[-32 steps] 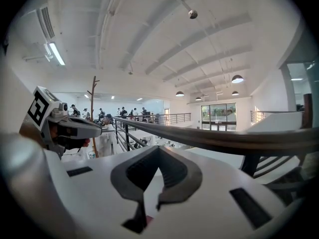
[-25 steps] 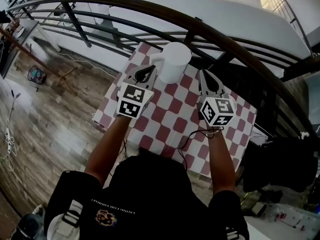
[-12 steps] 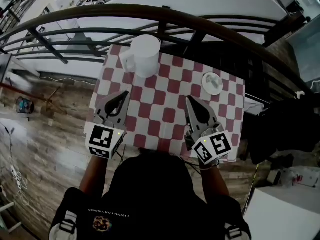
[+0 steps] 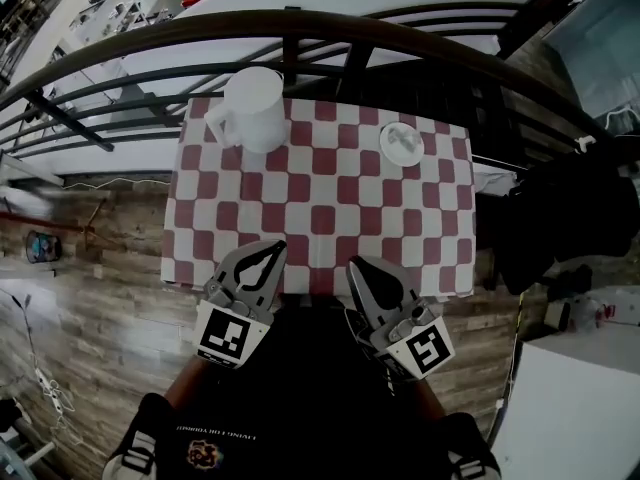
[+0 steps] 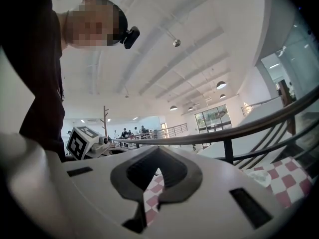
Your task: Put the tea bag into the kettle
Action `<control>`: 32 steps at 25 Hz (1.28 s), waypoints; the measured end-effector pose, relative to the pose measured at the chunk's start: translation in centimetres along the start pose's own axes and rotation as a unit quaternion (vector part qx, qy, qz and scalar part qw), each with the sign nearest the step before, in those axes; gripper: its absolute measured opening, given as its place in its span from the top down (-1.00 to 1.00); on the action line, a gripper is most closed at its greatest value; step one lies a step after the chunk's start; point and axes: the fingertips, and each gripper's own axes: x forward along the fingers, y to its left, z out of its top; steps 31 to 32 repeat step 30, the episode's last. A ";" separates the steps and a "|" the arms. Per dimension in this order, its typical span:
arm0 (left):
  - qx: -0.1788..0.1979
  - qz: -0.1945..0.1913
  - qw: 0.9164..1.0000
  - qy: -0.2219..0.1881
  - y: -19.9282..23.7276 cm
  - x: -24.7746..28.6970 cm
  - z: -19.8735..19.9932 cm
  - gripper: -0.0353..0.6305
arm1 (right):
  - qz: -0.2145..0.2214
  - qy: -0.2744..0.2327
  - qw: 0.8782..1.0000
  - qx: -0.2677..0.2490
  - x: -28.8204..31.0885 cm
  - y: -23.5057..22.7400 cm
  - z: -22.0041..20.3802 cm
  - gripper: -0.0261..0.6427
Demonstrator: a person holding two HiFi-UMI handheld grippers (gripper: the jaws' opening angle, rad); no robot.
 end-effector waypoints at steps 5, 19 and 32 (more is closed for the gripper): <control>0.016 -0.025 1.000 -0.003 -1.5 0.3 0.4 0.90 | -0.030 -0.003 0.999 -0.014 -1.1 0.2 0.2 0.89; 0.033 -0.039 0.999 0.000 -2.6 -1.6 -0.3 0.90 | -0.055 0.002 0.998 -0.021 -2.3 2.1 -0.9 0.89; 0.028 -0.037 0.999 -0.002 -3.6 -2.1 -0.3 0.90 | -0.048 0.012 0.999 -0.012 -2.4 2.7 -1.3 0.89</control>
